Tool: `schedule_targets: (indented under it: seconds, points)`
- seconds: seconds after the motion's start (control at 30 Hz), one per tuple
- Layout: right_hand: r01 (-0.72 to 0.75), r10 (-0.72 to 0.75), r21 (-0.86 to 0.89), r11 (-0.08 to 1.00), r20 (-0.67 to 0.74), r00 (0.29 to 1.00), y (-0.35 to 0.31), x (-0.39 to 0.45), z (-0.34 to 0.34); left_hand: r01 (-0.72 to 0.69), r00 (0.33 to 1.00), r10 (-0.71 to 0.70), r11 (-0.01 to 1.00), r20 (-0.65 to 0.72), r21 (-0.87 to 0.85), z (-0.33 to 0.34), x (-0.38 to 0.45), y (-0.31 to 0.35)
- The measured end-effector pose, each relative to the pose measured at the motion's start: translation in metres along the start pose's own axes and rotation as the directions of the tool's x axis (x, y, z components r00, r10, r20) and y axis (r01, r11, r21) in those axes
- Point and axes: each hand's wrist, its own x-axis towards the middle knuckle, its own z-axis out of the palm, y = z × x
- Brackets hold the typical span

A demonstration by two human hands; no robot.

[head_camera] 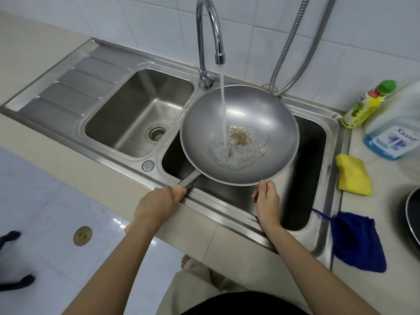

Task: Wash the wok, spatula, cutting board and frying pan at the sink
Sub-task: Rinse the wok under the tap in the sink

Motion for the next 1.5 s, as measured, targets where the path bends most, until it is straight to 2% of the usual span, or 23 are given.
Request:
schedule_targets:
  seconds: [0.33, 0.47, 0.53, 0.67, 0.83, 0.93, 1.03, 1.13, 1.17, 1.23, 1.33, 1.4, 1.5]
  points:
    - [0.017, -0.017, -0.091, 0.996, -0.005, 1.0, 0.001, 0.001, -0.001, 0.007, 1.0, -0.007, 1.0, 0.019, -0.009, -0.006, -0.003, 0.003]
    - [-0.005, -0.005, -0.06, 0.998, -0.162, 0.987, -0.003, -0.002, -0.012, 0.01, 0.999, -0.01, 1.0, 0.037, -0.017, -0.008, -0.003, 0.003]
    - [0.044, -0.042, 0.004, 0.999, -0.193, 0.98, -0.017, 0.004, -0.024, 0.011, 0.999, -0.01, 0.999, 0.037, -0.032, -0.008, -0.003, 0.003]
    - [0.206, -0.204, 0.066, 0.976, -0.036, 0.978, -0.073, 0.054, -0.038, 0.01, 0.999, -0.008, 0.998, 0.033, -0.056, -0.008, -0.001, 0.001]
    - [0.379, -0.355, -0.108, 0.919, 0.192, 0.915, -0.163, 0.148, -0.004, -0.022, 1.0, 0.023, 0.998, 0.01, -0.055, -0.004, -0.002, -0.002]
    - [0.442, -0.384, -0.111, 0.89, 0.338, 0.859, -0.202, 0.215, 0.04, -0.03, 1.0, 0.03, 0.998, -0.004, -0.051, -0.007, 0.0, -0.001]
    - [0.564, -0.409, -0.183, 0.805, 0.518, 0.751, -0.221, 0.263, 0.089, -0.026, 0.999, 0.027, 0.999, 0.027, -0.046, -0.009, 0.001, 0.0]
    - [0.609, -0.413, -0.067, 0.791, 0.675, 0.611, -0.235, 0.28, 0.128, -0.004, 0.997, 0.009, 0.998, 0.071, -0.067, -0.009, 0.003, -0.001]
    - [0.651, -0.435, -0.06, 0.757, 0.697, 0.57, -0.236, 0.284, 0.137, 0.009, 0.997, -0.004, 0.997, 0.071, -0.075, -0.008, 0.004, -0.003]
    - [0.779, -0.499, -0.135, 0.612, 0.698, 0.514, -0.237, 0.289, 0.152, 0.032, 0.996, -0.025, 0.997, 0.087, -0.076, -0.006, 0.007, -0.004]
    - [0.878, -0.591, -0.229, 0.419, 0.666, 0.456, -0.24, 0.3, 0.16, 0.047, 0.995, -0.039, 0.995, 0.094, -0.09, -0.004, 0.008, -0.006]
    - [0.873, -0.59, -0.292, 0.391, 0.648, 0.481, -0.242, 0.306, 0.157, 0.053, 0.994, -0.043, 0.994, 0.101, -0.093, -0.003, 0.009, -0.007]
    - [0.792, -0.547, -0.361, 0.493, 0.579, 0.605, -0.247, 0.315, 0.147, 0.065, 0.994, -0.057, 0.994, 0.089, -0.088, -0.004, 0.009, -0.006]
